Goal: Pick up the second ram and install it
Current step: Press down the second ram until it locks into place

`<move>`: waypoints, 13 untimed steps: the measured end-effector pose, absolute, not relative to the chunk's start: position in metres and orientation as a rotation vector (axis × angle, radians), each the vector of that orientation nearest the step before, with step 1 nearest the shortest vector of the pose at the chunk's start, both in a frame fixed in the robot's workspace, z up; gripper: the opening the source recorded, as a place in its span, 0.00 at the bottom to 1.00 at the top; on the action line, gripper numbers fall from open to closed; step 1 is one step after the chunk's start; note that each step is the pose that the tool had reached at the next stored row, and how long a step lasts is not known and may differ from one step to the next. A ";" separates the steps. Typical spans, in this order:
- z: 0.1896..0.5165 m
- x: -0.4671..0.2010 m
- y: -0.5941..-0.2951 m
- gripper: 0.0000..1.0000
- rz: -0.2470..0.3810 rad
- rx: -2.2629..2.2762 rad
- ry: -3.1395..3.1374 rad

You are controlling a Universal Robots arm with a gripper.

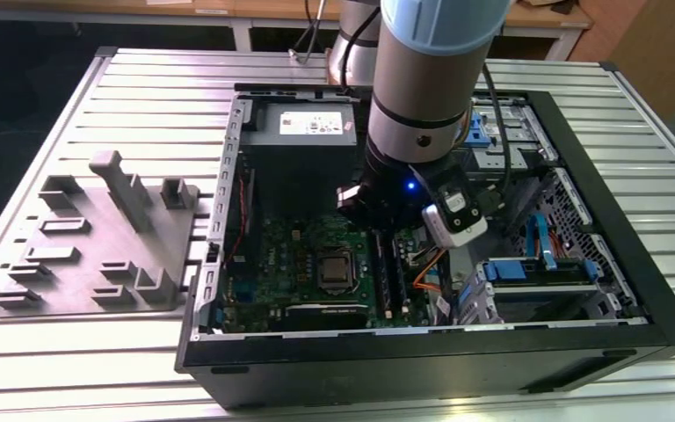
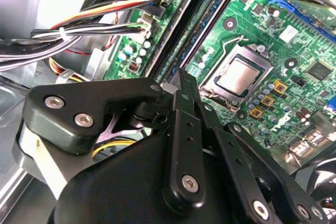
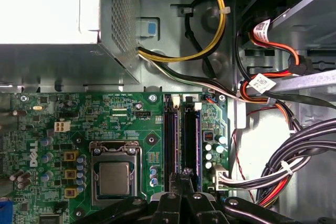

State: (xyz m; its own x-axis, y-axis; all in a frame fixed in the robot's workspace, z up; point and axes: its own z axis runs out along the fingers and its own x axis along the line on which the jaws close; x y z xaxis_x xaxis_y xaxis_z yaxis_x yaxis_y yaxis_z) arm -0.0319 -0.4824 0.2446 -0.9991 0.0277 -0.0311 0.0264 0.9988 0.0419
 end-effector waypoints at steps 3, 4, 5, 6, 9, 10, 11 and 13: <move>0.245 -0.032 -0.482 0.07 0.064 0.042 3.109; 0.245 -0.032 -0.482 0.07 0.064 0.042 3.109; 0.245 -0.032 -0.481 0.07 0.064 0.042 3.109; 0.245 -0.032 -0.478 0.07 0.064 0.042 3.109; 0.244 -0.032 -0.471 0.07 0.064 0.043 3.109; 0.244 -0.032 -0.469 0.07 0.064 0.044 3.109; 0.244 -0.032 -0.467 0.07 0.064 0.044 3.109; 0.244 -0.032 -0.462 0.07 0.065 0.044 3.109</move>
